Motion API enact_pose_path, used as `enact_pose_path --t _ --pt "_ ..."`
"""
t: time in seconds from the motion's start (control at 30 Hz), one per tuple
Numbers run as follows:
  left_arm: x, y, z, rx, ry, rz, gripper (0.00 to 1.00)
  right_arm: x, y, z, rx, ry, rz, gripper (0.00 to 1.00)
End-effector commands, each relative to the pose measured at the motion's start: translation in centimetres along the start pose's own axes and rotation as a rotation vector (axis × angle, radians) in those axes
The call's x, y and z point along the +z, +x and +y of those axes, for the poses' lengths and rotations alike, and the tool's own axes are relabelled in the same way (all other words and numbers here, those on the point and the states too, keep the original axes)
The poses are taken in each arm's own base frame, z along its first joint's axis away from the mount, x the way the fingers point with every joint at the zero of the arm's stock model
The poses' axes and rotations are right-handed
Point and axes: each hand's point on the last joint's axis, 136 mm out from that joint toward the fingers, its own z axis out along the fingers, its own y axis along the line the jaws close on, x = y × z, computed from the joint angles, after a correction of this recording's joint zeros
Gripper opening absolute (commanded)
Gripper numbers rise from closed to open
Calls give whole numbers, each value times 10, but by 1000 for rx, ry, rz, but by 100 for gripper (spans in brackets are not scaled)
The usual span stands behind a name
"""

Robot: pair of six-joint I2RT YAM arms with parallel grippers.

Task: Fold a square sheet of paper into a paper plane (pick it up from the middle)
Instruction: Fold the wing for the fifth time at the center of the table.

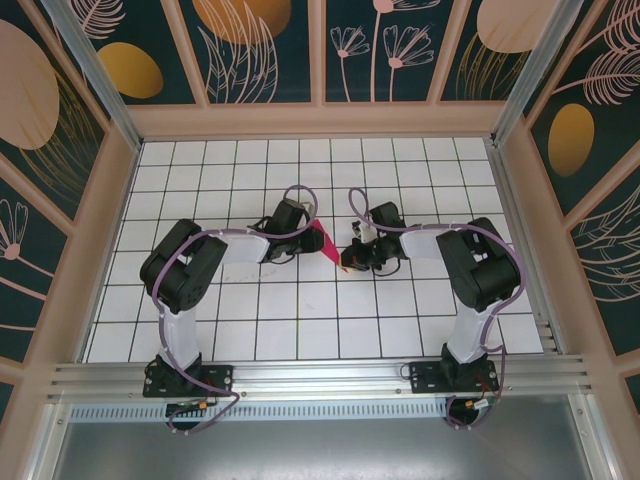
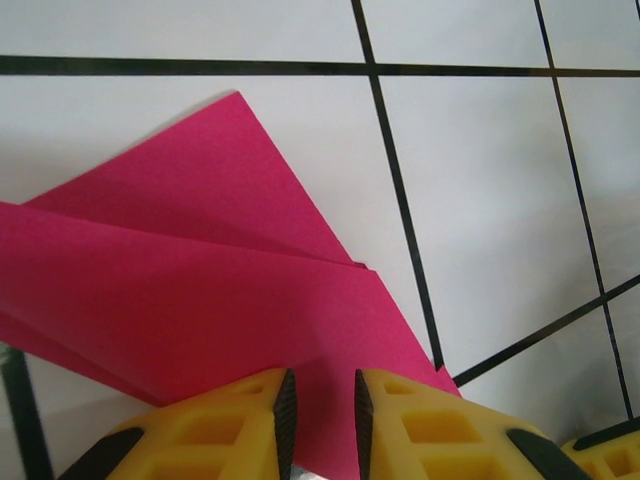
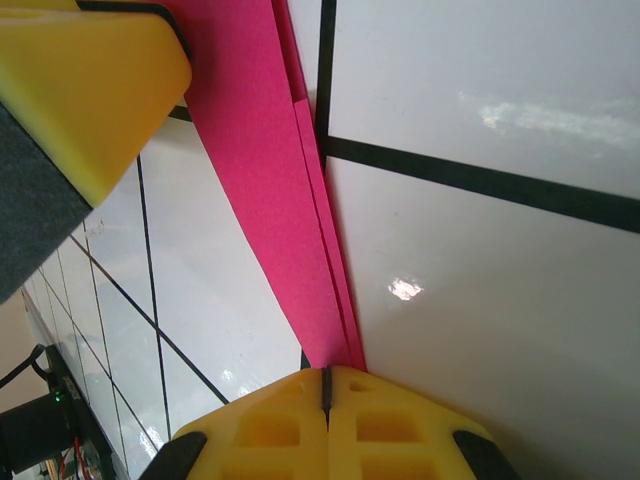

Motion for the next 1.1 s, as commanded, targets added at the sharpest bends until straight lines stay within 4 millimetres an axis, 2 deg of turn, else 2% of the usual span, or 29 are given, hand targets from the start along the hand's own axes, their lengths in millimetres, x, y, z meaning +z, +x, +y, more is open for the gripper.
enact_pose_path --t 0.0,0.03,0.07,0.13,0.37,0.63,0.8,0.93,1.07 --pt "3 -3 39 -25 -84 -16 26 7 32 -48 80 159 75 3" --pt "3 -5 41 -36 -82 -19 27 6 34 -50 82 161 78 4" --pt "3 4 50 -53 -87 1 27 6 36 -51 84 162 83 3" --pt "0 5 57 -79 -85 -4 27 5 40 -54 95 163 87 3" --pt "-3 0 81 -150 -109 -16 30 5 55 -67 134 176 105 3" --pt "-9 -11 101 -222 -118 -51 34 4 54 -69 138 186 100 3" --pt "-15 -32 93 -206 -104 -84 35 4 51 -67 134 179 94 3" --pt "-30 -48 88 -193 -122 -132 38 4 53 -66 138 173 102 3" --pt "-46 -55 81 -205 -112 -175 39 4 54 -67 142 172 105 3"
